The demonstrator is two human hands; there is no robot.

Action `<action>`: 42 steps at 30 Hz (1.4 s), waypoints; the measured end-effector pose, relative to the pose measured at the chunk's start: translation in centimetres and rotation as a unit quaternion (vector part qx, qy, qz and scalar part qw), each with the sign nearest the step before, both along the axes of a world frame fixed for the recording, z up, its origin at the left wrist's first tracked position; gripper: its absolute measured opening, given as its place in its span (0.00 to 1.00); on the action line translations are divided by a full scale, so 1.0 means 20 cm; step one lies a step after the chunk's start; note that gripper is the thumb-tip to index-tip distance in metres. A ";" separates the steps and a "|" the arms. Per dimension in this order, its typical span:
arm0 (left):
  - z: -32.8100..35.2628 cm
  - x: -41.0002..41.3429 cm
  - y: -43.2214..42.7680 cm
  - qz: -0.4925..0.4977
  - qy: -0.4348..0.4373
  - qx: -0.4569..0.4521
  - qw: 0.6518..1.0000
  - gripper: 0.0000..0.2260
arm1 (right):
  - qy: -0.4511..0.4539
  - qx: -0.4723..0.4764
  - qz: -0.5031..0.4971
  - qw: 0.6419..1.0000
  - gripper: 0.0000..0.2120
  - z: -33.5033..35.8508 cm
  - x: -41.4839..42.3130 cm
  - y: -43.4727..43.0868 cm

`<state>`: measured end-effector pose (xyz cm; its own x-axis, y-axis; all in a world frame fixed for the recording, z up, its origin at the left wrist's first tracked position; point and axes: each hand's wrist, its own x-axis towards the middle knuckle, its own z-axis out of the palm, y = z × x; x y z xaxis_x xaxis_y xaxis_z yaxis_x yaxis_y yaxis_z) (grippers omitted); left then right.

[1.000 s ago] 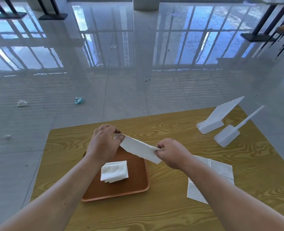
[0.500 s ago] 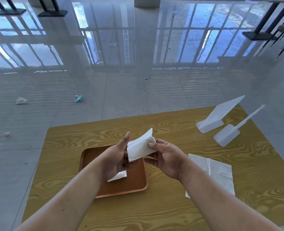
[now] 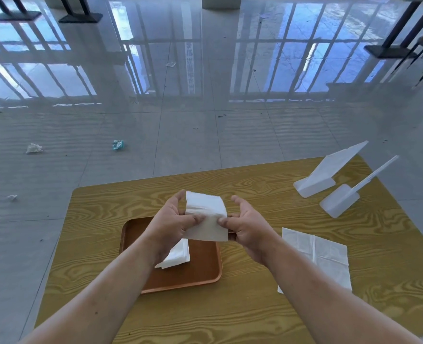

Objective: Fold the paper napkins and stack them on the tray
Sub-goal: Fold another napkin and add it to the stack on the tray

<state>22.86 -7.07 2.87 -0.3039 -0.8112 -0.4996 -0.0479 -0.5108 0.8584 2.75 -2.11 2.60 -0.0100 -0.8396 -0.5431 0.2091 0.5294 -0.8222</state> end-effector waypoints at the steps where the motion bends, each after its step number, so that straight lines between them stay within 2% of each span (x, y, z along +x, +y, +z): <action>1: 0.00 0.00 -0.01 -0.002 -0.006 -0.009 1.000 0.44 | 0.006 -0.007 -0.001 1.000 0.42 0.00 0.00 0.00; 3: 0.00 0.01 -0.01 -0.021 -0.014 -0.023 0.999 0.41 | 0.028 -0.020 -0.002 0.999 0.43 0.00 -0.01 0.00; 6: 0.00 0.03 -0.02 -0.046 -0.019 -0.029 0.998 0.32 | 0.053 -0.029 0.023 0.998 0.42 0.01 -0.03 -0.01; 10: 0.00 0.04 -0.03 -0.066 -0.027 -0.045 0.996 0.22 | 0.046 -0.004 0.076 0.996 0.39 0.03 -0.03 -0.02; 13: 0.01 0.04 -0.04 -0.073 -0.003 -0.038 0.997 0.19 | 0.039 -0.016 0.083 0.996 0.30 0.04 -0.02 -0.03; 16: 0.00 0.04 -0.05 -0.087 -0.067 -0.065 0.992 0.19 | 0.060 -0.047 0.084 0.994 0.20 0.05 -0.02 -0.03; 19: -0.02 0.05 -0.05 -0.108 -0.184 -0.126 0.969 0.15 | 0.157 -0.071 0.107 0.979 0.12 0.05 -0.03 -0.04; 22: -0.02 0.06 -0.06 -0.119 -0.271 -0.189 0.936 0.06 | 0.297 -0.092 0.139 0.940 0.07 0.04 -0.04 -0.04; 25: -0.04 0.05 -0.06 -0.115 -0.307 -0.243 0.913 0.05 | 0.369 -0.103 0.138 0.914 0.04 0.03 -0.05 -0.04; 27: -0.05 0.05 -0.07 -0.103 -0.299 -0.249 0.916 0.04 | 0.401 -0.108 0.136 0.899 0.01 0.03 -0.06 -0.04; 29: -0.05 0.04 -0.07 -0.085 -0.236 -0.197 0.948 0.03 | 0.341 -0.090 0.118 0.928 0.02 0.04 -0.07 -0.05; 31: -0.02 0.04 -0.06 -0.069 -0.126 -0.116 0.983 0.07 | 0.216 -0.065 0.094 0.970 0.03 0.06 -0.08 -0.06; 33: -0.01 0.04 -0.06 -0.067 -0.047 -0.053 0.995 0.17 | 0.079 -0.045 0.060 0.994 0.03 0.08 -0.08 -0.06; 35: 0.02 0.03 -0.06 -0.082 -0.005 -0.023 0.996 0.16 | -0.019 -0.026 0.025 0.999 0.03 0.10 -0.07 -0.06; 38: 0.03 0.00 -0.04 -0.074 0.021 -0.018 0.997 0.09 | -0.065 -0.002 -0.008 0.998 0.07 0.11 -0.05 -0.05; 40: 0.04 -0.01 -0.04 -0.038 0.023 -0.019 0.999 0.07 | -0.064 0.020 0.009 0.998 0.11 0.11 -0.04 -0.05; 42: 0.05 -0.02 -0.05 -0.015 0.027 -0.017 0.999 0.07 | -0.052 0.040 0.041 0.997 0.11 0.12 -0.03 -0.04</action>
<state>22.45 -7.97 3.89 -0.3536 -0.8178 -0.4541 -0.0164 -0.4800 0.8771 2.16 -2.91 4.96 0.1172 -0.7891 -0.6030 0.2450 0.6114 -0.7524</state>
